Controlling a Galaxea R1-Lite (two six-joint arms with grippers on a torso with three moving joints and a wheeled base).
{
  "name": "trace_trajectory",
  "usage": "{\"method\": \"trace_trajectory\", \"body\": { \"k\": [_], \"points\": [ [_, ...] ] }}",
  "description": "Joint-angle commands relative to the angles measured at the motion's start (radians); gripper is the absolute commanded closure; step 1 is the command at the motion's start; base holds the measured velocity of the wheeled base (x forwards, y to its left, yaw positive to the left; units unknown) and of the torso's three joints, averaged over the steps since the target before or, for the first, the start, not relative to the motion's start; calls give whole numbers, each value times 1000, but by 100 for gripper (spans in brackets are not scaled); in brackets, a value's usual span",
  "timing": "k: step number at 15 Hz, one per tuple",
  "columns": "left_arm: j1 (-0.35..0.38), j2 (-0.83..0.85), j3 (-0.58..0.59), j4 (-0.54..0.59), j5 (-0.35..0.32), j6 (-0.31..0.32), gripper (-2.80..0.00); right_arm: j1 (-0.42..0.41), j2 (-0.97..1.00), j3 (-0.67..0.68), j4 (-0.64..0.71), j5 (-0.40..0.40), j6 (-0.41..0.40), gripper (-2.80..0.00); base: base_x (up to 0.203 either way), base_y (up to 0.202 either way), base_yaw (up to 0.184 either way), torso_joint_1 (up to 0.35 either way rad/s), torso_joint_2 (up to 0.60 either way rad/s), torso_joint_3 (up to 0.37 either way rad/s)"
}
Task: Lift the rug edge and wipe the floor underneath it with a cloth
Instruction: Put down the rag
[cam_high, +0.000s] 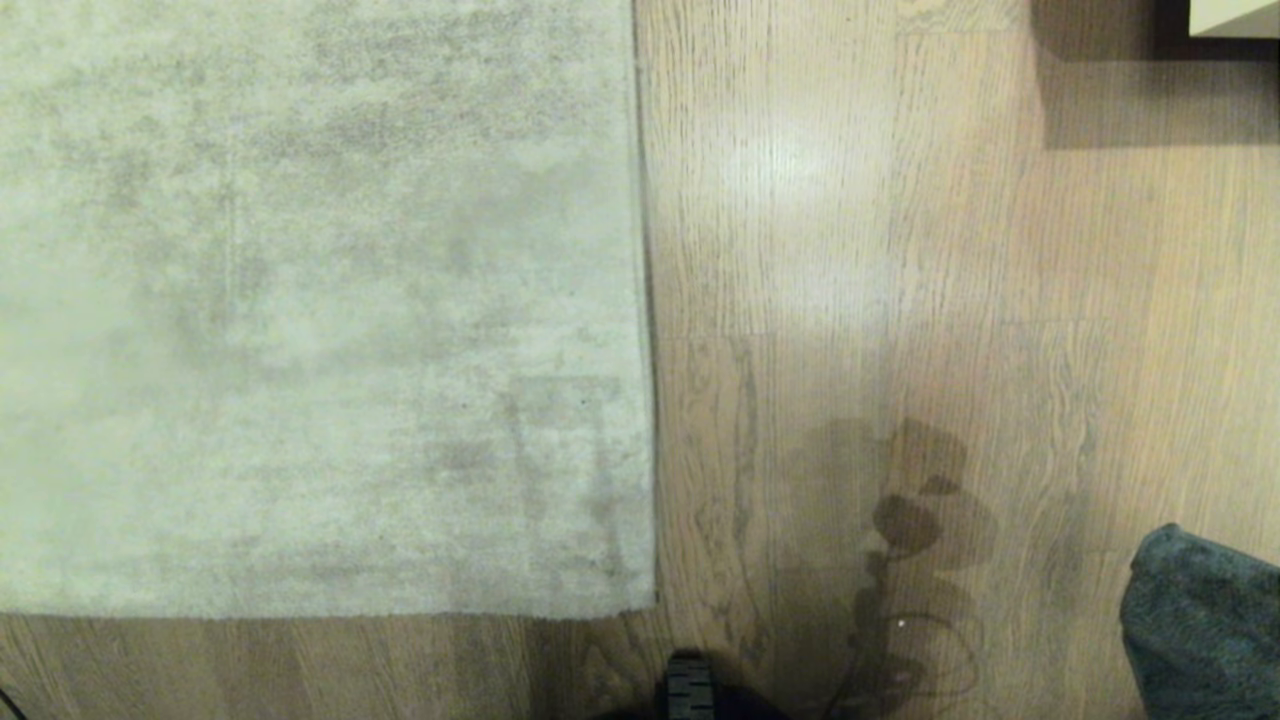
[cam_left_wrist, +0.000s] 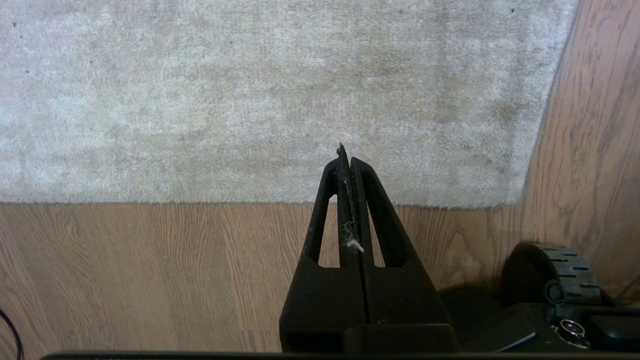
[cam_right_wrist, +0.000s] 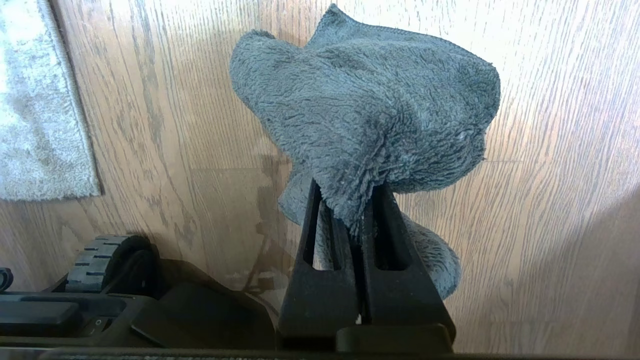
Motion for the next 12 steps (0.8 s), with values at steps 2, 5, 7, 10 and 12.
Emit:
{"method": "trace_trajectory", "body": {
  "k": [2,5,7,10,12],
  "points": [
    [0,0,0,0,0,-1,0,0,2,0,-1,1,-1,0,0,0,0,0,0,0],
    [0,0,0,0,0,-1,0,0,2,0,-1,1,-1,0,0,0,0,0,0,0],
    [0,0,0,0,0,-1,0,0,2,0,-1,1,-1,0,0,0,0,0,0,0],
    [0,0,0,0,0,-1,0,0,2,0,-1,1,-1,0,0,0,0,0,0,0],
    [0,0,0,0,0,-1,0,0,1,0,-1,1,-1,0,0,0,0,0,0,0]
  ]
}}
